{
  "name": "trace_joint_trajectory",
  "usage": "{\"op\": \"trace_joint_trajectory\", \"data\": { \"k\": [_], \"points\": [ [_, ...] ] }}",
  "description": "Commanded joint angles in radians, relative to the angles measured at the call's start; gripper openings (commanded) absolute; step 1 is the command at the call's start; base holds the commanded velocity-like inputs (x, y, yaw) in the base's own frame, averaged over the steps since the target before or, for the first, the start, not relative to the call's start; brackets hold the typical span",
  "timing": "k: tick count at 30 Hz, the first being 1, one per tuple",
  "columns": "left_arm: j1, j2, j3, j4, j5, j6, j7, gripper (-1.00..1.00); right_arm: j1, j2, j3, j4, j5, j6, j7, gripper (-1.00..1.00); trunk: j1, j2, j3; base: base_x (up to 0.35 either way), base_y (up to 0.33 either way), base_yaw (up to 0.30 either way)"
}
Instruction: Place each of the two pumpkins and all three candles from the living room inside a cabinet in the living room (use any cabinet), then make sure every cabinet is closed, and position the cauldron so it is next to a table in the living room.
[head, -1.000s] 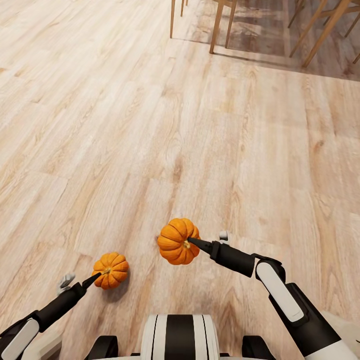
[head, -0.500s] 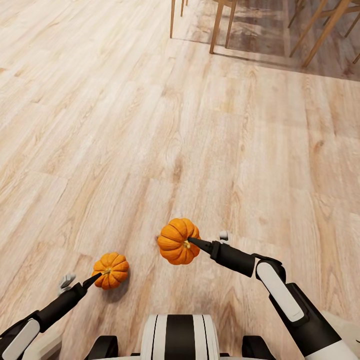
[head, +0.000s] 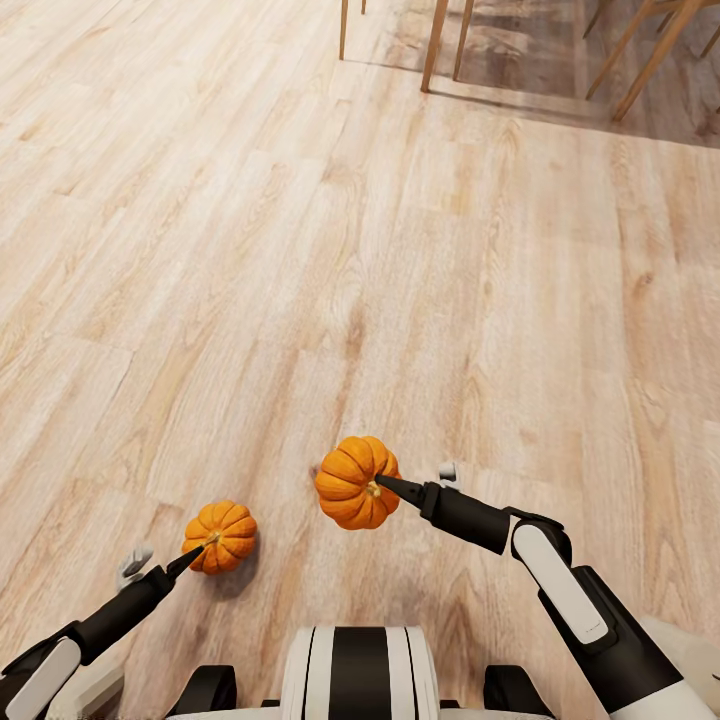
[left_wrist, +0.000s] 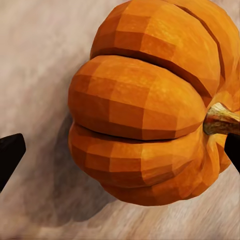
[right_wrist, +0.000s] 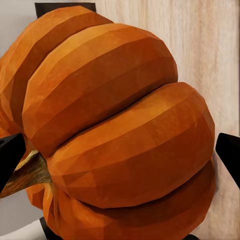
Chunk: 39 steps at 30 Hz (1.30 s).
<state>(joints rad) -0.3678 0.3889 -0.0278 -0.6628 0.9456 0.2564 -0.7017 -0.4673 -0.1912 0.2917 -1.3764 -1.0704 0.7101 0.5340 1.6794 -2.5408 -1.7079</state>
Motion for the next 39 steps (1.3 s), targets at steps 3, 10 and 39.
{"op": "trace_joint_trajectory", "data": {
  "k": [3,10,39],
  "points": [
    [0.000,0.001,-0.003,0.000,0.010,0.007,-0.001,1.00,-0.001,0.000,0.001,0.000,-0.008,0.005,0.000,-1.00,0.000,0.000,-0.001,0.000,0.000,0.000],
    [0.000,0.001,-0.003,-0.001,0.010,0.006,-0.001,1.00,-0.001,0.001,0.001,0.000,-0.008,0.005,0.000,-1.00,0.000,0.000,-0.001,0.000,0.000,0.000],
    [0.000,0.001,-0.003,0.009,0.009,0.006,0.005,1.00,-0.001,-0.001,0.001,-0.004,-0.006,0.005,0.001,-1.00,0.000,0.000,-0.001,0.000,-0.014,0.000]
  ]
}}
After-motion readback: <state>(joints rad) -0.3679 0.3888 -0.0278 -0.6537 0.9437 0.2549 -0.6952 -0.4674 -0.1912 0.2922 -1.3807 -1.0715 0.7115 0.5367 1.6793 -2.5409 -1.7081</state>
